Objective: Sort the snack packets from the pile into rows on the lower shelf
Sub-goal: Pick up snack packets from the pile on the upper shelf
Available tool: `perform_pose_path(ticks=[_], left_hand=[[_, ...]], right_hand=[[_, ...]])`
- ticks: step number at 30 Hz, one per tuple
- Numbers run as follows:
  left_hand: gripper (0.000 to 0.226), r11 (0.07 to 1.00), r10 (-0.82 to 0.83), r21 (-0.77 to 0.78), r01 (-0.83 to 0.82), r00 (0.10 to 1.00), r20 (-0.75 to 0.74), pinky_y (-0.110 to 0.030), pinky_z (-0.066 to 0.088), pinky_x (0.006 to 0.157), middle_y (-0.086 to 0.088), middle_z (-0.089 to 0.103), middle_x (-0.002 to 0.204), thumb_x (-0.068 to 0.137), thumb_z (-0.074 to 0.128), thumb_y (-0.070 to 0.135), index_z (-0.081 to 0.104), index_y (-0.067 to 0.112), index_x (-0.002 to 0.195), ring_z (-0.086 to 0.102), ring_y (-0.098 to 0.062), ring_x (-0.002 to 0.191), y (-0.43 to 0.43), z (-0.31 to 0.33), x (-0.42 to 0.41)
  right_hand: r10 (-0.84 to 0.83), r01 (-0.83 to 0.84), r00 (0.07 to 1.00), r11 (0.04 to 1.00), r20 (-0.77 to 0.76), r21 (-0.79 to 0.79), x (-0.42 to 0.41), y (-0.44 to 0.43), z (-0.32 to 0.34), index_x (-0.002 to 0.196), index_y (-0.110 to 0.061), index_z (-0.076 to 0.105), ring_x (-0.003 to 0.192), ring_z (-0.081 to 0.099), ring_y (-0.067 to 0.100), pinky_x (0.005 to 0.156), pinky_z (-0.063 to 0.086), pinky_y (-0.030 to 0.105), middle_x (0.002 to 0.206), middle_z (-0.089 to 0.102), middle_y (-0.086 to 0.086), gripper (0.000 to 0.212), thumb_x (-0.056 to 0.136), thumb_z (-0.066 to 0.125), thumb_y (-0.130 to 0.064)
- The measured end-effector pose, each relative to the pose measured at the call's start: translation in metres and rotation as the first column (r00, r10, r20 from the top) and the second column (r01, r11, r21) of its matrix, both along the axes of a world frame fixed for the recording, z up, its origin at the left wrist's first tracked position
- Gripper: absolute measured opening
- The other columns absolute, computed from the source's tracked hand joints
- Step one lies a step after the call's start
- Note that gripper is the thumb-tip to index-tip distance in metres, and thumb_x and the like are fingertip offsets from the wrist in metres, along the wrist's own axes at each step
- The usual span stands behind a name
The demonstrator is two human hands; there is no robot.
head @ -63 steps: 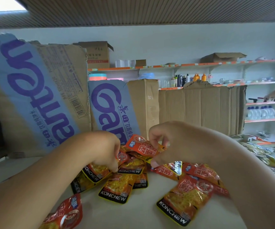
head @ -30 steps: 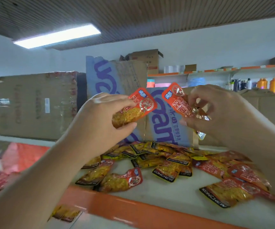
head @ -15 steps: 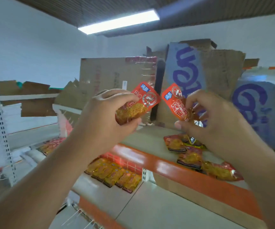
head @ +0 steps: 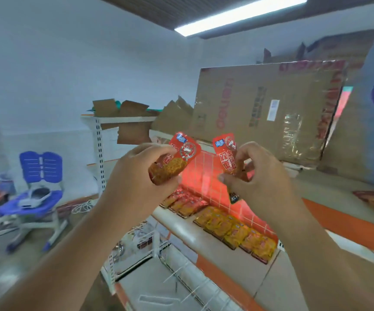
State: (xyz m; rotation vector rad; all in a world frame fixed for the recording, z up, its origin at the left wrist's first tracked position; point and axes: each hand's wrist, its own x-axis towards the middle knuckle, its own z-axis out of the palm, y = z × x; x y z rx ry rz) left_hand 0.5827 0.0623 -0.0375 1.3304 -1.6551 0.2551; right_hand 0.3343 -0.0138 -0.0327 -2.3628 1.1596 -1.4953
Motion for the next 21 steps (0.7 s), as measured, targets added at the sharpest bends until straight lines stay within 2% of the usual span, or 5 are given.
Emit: perform_pose_path(ticks=[3, 8, 13, 16, 21], left_hand=[[0.052, 0.998, 0.042, 0.046, -0.041, 0.999, -0.02, 0.006, 0.035, 0.08, 0.027, 0.059, 0.117, 0.081, 0.084, 0.037, 0.064, 0.043, 0.128, 0.046, 0.028, 0.106, -0.011, -0.017, 0.028], [0.055, 0.989, 0.071, 0.135, -0.066, 0.997, -0.037, -0.014, 0.043, 0.084, 0.033, 0.055, 0.113, 0.081, 0.082, 0.04, 0.06, 0.048, 0.131, 0.051, 0.015, 0.108, -0.05, -0.045, 0.056], [0.06, 0.981, 0.061, 0.19, -0.048, 0.996, -0.062, -0.012, 0.042, 0.077, 0.045, 0.052, 0.104, 0.077, 0.084, 0.042, 0.059, 0.049, 0.131, 0.048, 0.026, 0.105, -0.118, -0.069, 0.082], [0.064, 0.966, 0.028, 0.258, -0.011, 0.998, -0.062, -0.011, 0.046, 0.074, 0.056, 0.046, 0.108, 0.078, 0.085, 0.041, 0.054, 0.051, 0.133, 0.047, 0.027, 0.105, -0.168, -0.087, 0.094], [0.072, 0.938, 0.012, 0.346, 0.018, 0.996, -0.083, -0.013, 0.053, 0.079, 0.038, 0.053, 0.106, 0.065, 0.07, 0.066, 0.051, 0.053, 0.133, 0.054, 0.015, 0.106, -0.247, -0.121, 0.103]], right_hand=[[0.025, -0.027, 0.999, 0.998, 0.036, 0.06, 0.029, -0.017, -0.023, 0.087, -0.038, 0.049, 0.083, 0.056, -0.001, 0.06, 0.038, 0.017, 0.093, 0.058, -0.016, 0.041, 0.069, 0.086, -0.044], [0.041, -0.055, 0.996, 0.978, 0.073, 0.201, 0.064, -0.062, -0.066, 0.095, -0.038, 0.049, 0.088, 0.054, -0.003, 0.063, 0.044, 0.026, 0.1, 0.055, -0.018, 0.045, 0.073, 0.088, -0.037], [0.007, -0.041, 0.994, 0.952, 0.11, 0.302, 0.087, -0.132, -0.104, 0.095, -0.035, 0.049, 0.088, 0.056, 0.005, 0.069, 0.048, 0.032, 0.104, 0.056, -0.012, 0.044, 0.075, 0.088, -0.035], [-0.016, -0.022, 0.995, 0.93, 0.101, 0.366, 0.103, -0.178, -0.125, 0.096, -0.034, 0.048, 0.089, 0.058, 0.01, 0.072, 0.053, 0.039, 0.104, 0.057, -0.011, 0.044, 0.075, 0.087, -0.037], [-0.063, 0.067, 0.998, 0.869, -0.026, 0.491, 0.127, -0.246, -0.163, 0.095, -0.035, 0.044, 0.081, 0.056, 0.009, 0.063, 0.043, 0.034, 0.095, 0.057, -0.011, 0.045, 0.077, 0.081, -0.052]])
